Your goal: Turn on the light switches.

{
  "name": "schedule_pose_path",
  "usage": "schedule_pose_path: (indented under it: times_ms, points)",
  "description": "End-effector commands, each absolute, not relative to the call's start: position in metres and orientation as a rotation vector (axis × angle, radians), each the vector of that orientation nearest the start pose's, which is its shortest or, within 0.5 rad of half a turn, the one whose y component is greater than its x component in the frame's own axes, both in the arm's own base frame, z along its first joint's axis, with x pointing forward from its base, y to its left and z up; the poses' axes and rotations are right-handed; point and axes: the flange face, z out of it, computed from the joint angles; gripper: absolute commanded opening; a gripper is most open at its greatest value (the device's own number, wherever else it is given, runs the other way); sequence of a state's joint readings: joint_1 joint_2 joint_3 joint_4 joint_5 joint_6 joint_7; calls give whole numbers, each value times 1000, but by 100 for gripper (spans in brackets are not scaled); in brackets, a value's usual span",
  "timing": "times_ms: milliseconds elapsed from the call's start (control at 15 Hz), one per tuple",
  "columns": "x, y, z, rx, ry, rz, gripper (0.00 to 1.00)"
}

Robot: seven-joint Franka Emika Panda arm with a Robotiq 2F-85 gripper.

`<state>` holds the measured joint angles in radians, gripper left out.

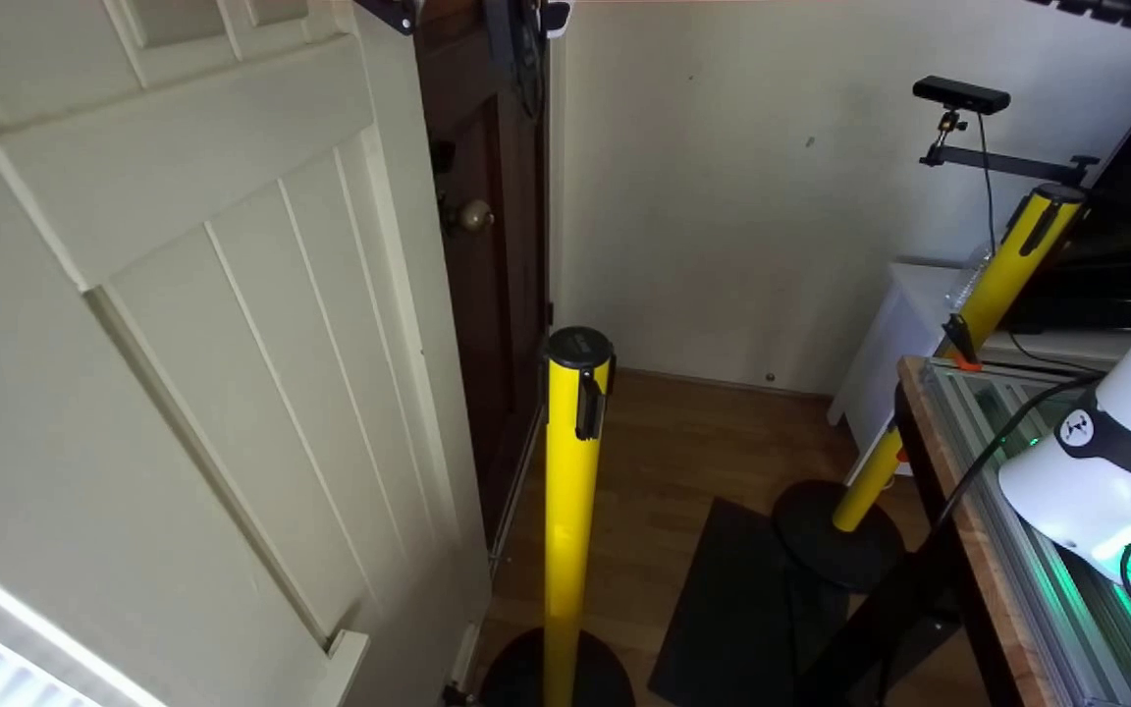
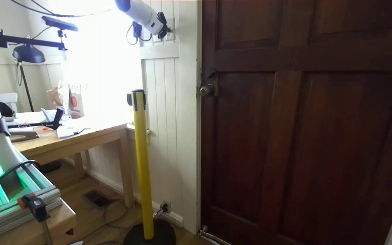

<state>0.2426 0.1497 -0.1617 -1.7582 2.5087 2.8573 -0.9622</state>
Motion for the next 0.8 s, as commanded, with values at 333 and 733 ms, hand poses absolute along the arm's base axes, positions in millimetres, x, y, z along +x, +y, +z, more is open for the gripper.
schedule_pose_path:
  times_ms: [333, 733]
  points:
    - [599, 93, 469, -1540, 1079, -844, 0]
    - [606, 119, 476, -1537, 989, -865, 0]
